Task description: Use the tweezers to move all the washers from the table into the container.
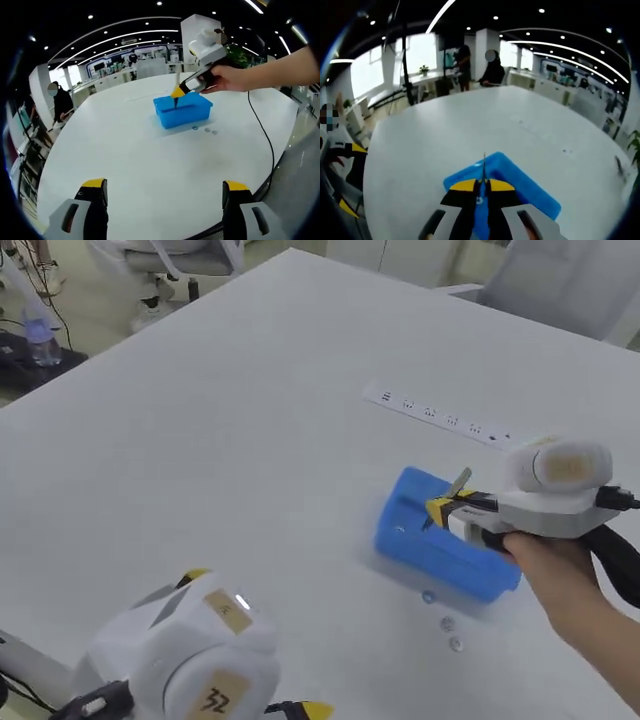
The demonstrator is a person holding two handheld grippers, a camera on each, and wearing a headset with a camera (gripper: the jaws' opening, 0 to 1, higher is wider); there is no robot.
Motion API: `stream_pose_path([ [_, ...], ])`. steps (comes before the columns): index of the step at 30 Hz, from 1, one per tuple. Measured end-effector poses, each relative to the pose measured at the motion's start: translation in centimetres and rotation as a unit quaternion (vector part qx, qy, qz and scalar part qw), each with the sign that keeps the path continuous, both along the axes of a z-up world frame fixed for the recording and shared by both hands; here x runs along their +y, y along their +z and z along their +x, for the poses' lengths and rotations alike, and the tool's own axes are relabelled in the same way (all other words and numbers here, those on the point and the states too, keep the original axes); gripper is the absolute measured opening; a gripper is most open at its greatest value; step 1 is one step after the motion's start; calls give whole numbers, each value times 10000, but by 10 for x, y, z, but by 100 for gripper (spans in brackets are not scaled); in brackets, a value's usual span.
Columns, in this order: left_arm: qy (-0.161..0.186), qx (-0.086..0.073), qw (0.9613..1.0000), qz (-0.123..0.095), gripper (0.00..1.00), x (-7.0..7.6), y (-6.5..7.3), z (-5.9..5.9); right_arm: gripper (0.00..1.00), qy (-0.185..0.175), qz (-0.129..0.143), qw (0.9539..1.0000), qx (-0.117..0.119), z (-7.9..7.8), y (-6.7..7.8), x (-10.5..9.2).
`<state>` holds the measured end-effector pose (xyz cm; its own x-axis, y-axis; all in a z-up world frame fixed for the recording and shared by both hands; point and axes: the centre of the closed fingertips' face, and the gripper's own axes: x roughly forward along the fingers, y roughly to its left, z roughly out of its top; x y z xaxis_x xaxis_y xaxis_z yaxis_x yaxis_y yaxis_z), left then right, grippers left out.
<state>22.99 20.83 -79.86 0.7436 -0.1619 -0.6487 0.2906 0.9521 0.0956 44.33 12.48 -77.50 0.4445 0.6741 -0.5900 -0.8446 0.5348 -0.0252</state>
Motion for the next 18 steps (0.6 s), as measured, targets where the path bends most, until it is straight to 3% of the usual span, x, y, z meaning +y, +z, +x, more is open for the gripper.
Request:
stream_pose_path([
  [5, 9, -17, 10000, -4, 98, 0, 0, 0, 4, 55, 181, 9998, -74, -14, 25, -4],
  [10, 5, -13, 10000, 5, 98, 0, 0, 0, 4, 75, 355, 9993, -121, -25, 38, -8],
  [18, 12, -2, 10000, 20, 97, 1, 0, 0, 4, 43, 541, 9985, -27, -49, 43, -12],
])
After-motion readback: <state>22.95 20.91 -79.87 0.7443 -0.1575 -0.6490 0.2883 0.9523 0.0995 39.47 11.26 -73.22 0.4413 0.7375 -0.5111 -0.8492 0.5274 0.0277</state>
